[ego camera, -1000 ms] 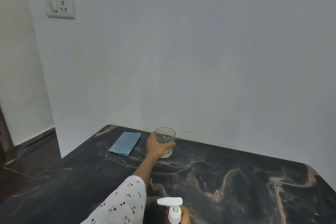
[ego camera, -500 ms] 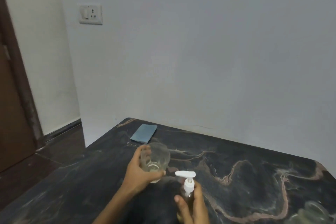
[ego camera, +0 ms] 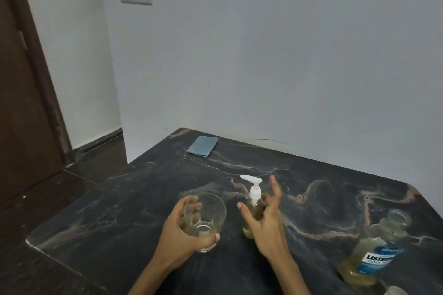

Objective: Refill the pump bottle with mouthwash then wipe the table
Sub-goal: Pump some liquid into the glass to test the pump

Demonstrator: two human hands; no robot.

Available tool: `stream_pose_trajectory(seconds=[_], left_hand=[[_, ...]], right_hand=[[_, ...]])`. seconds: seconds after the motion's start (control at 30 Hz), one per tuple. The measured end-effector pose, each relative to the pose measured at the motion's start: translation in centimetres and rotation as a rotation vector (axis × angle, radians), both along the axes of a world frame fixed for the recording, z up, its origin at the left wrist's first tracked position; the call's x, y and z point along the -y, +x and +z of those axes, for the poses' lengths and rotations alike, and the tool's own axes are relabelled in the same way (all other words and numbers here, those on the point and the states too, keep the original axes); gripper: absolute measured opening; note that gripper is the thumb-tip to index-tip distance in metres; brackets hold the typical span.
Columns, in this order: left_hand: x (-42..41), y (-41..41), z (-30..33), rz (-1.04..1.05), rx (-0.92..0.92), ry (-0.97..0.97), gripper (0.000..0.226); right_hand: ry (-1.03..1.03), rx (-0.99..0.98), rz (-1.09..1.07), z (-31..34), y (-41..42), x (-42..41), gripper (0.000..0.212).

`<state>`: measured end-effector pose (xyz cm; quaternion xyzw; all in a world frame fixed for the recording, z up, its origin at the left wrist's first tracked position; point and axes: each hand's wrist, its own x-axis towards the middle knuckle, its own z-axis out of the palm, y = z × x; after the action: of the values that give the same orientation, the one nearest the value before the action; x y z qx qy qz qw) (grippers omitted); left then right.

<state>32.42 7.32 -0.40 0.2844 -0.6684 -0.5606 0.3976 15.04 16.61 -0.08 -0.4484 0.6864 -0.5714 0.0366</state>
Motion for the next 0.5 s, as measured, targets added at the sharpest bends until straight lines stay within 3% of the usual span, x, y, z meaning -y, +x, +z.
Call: stream_pose_trajectory(seconds=[0.17, 0.5], left_hand=[[0.0, -0.4, -0.6, 0.002, -0.004, 0.021, 0.074], [0.1, -1.4, -2.2, 0.039, -0.005, 0.042, 0.092]], right_hand=[[-0.029, 0.026, 0.066, 0.0, -0.8, 0.6, 0.090], [-0.059, 0.092, 0.185, 0.2, -0.3, 1.4, 0.084]])
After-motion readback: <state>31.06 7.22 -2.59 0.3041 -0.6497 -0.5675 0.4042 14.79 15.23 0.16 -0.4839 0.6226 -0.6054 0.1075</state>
